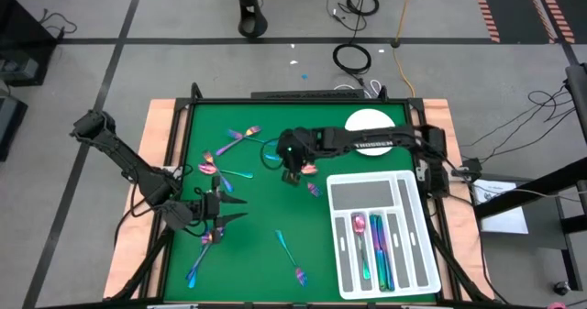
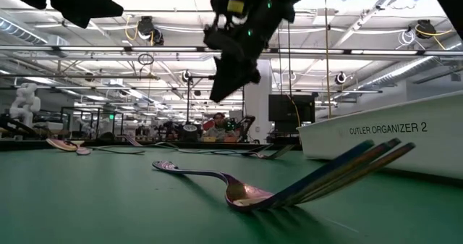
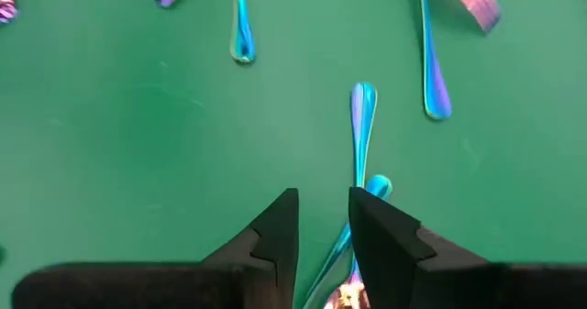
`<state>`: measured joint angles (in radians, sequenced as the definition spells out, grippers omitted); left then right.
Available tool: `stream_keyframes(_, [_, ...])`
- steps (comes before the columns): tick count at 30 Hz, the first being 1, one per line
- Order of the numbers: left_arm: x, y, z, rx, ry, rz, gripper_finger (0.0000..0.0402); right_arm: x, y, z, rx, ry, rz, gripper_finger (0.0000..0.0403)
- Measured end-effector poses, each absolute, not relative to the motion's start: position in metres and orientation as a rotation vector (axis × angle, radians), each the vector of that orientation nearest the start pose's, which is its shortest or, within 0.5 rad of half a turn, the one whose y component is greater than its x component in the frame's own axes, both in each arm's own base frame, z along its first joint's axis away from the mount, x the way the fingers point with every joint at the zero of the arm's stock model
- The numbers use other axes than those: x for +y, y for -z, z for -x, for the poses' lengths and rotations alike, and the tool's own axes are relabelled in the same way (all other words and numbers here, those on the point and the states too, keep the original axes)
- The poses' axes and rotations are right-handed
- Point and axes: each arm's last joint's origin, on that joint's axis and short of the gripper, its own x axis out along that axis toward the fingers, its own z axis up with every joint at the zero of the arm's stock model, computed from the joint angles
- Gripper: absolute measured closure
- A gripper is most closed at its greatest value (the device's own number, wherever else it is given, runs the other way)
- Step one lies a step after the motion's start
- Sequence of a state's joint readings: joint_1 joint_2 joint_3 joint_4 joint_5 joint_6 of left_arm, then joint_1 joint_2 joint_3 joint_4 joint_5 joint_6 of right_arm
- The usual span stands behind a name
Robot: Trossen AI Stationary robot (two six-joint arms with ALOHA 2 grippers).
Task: Sort silverware
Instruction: Put the top right spoon into the utensil organizer
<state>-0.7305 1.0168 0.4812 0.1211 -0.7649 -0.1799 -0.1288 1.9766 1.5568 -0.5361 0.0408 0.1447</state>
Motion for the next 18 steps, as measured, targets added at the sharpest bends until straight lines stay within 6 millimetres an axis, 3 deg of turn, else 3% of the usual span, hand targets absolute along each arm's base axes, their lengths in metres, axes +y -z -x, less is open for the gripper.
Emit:
stream_keyframes(7, [-0.113,-0.220,-0.170,0.299,-0.098,-0.125,0.0253,-0.084,-0.190,-0.414,0.894,0.252,-0.224,0.0314])
stream_keyframes(18, [-0.098,-0.219,-0.180,0.329,-0.091,-0.118,0.0253,-0.087,-0.169,-0.417,0.913,0.228,-0.107,0.0332])
